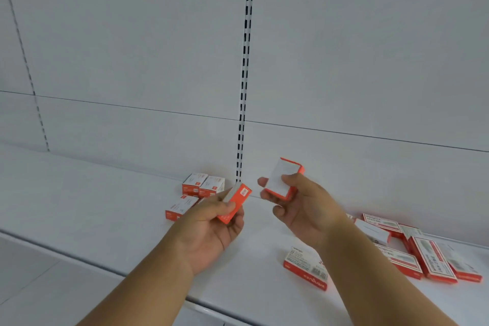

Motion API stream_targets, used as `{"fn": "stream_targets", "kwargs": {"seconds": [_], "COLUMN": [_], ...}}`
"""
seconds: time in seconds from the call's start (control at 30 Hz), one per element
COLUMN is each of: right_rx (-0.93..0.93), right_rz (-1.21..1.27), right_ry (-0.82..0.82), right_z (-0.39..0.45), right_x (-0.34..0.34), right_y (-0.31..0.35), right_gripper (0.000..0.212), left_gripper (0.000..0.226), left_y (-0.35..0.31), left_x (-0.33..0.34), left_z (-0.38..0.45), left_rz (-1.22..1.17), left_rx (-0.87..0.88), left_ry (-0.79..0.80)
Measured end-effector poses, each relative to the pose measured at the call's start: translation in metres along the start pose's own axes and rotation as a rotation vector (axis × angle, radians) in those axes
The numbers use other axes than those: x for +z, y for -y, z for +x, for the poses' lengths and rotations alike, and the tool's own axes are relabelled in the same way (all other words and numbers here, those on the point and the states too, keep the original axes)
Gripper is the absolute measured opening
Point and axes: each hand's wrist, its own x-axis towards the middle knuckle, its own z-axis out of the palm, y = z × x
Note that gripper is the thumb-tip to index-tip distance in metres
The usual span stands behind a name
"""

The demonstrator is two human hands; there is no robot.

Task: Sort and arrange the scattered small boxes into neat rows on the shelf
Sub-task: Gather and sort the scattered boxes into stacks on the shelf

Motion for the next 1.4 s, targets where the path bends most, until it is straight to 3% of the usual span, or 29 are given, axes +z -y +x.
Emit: {"fn": "stream_targets", "kwargs": {"seconds": [0.1, 0.2, 0.3, 0.43, 0.53, 0.73, 0.97, 1.1, 1.27, 1.4], "right_rx": [0.004, 0.068, 0.076, -0.010, -0.049, -0.125, -0.015, -0.111, -0.176, -0.089], "right_rz": [-0.073, -0.102, -0.152, -0.234, -0.309, -0.826, -1.394, -1.440, -1.442, -1.587], "right_ry": [-0.009, -0.017, -0.067, -0.111, -0.265, -0.641, -0.638, -0.653, -0.676, -0.671], "right_z": [0.001, 0.008, 0.019, 0.035, 0.045, 0.055, 0.052, 0.048, 0.024, -0.002], "right_x": [0.009, 0.027, 0.054, 0.095, 0.116, 0.121, 0.114, 0.113, 0.078, 0.015], "right_y": [-0.003, -0.008, -0.021, -0.044, -0.060, -0.082, -0.086, -0.078, -0.039, -0.002], "right_gripper": [0.042, 0.053, 0.030, 0.021, 0.018, 0.011, 0.040, 0.047, 0.037, 0.026], "left_gripper": [0.040, 0.031, 0.043, 0.044, 0.039, 0.025, 0.041, 0.054, 0.033, 0.028], "left_y": [-0.014, -0.032, -0.056, -0.086, -0.108, -0.112, -0.106, -0.100, -0.083, -0.045], "left_x": [-0.009, -0.020, -0.037, -0.066, -0.093, -0.106, -0.110, -0.095, -0.057, -0.013], "left_z": [0.000, 0.001, 0.004, 0.007, 0.014, 0.022, 0.027, 0.023, 0.014, 0.015], "left_rz": [0.025, 0.096, 0.214, 0.645, 1.010, 1.298, 1.685, 1.870, 1.920, 1.887], "left_rx": [-0.047, -0.037, 0.033, 0.183, 0.287, 0.408, 0.366, 0.521, 0.778, 0.702], "left_ry": [-0.006, -0.036, -0.038, -0.149, -0.254, -0.220, -0.232, -0.266, -0.083, 0.124]}}
